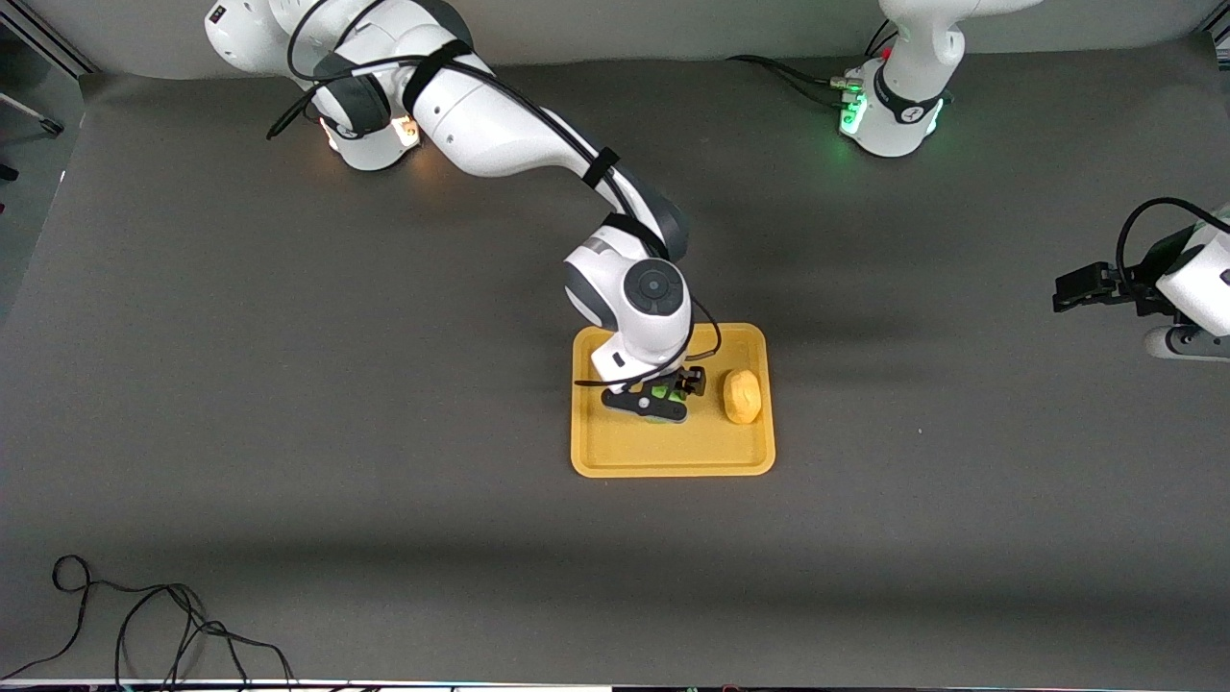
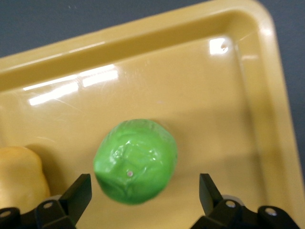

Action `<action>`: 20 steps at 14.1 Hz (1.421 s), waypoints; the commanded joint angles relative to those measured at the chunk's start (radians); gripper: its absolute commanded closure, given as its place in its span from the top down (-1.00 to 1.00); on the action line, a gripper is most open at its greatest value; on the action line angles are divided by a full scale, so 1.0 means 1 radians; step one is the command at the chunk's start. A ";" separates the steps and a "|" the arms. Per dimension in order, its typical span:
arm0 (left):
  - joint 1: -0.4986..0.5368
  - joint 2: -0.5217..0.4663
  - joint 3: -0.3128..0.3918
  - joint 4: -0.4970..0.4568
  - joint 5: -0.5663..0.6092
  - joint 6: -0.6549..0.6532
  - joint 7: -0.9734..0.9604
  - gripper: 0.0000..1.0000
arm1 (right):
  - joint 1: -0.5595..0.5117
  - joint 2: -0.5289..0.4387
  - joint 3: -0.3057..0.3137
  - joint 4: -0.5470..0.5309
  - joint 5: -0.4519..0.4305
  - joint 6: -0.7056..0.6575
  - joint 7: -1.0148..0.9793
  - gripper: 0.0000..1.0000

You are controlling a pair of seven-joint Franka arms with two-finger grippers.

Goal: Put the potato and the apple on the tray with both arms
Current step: 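Carry the apple with the right gripper onto the tray beside the potato, then open the right gripper and draw it back from the tray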

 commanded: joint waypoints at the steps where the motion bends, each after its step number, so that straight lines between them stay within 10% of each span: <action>1: 0.005 -0.017 0.005 -0.001 -0.013 -0.034 0.041 0.98 | -0.040 -0.131 0.008 0.002 -0.009 -0.163 0.019 1.00; 7: -0.007 -0.025 0.005 -0.004 -0.024 -0.046 0.042 0.99 | -0.172 -0.379 -0.001 -0.026 -0.019 -0.430 -0.219 1.00; 14: -0.004 -0.031 0.005 -0.001 -0.025 -0.038 0.039 0.99 | -0.239 -0.813 -0.214 -0.453 -0.022 -0.498 -0.767 1.00; 18: -0.012 -0.028 0.005 -0.006 -0.025 -0.031 0.028 0.99 | -0.409 -0.989 -0.179 -0.650 -0.071 -0.417 -0.939 1.00; 20: -0.007 -0.029 0.005 -0.004 -0.024 -0.025 0.031 0.99 | -0.584 -1.015 -0.062 -0.668 -0.074 -0.417 -1.001 1.00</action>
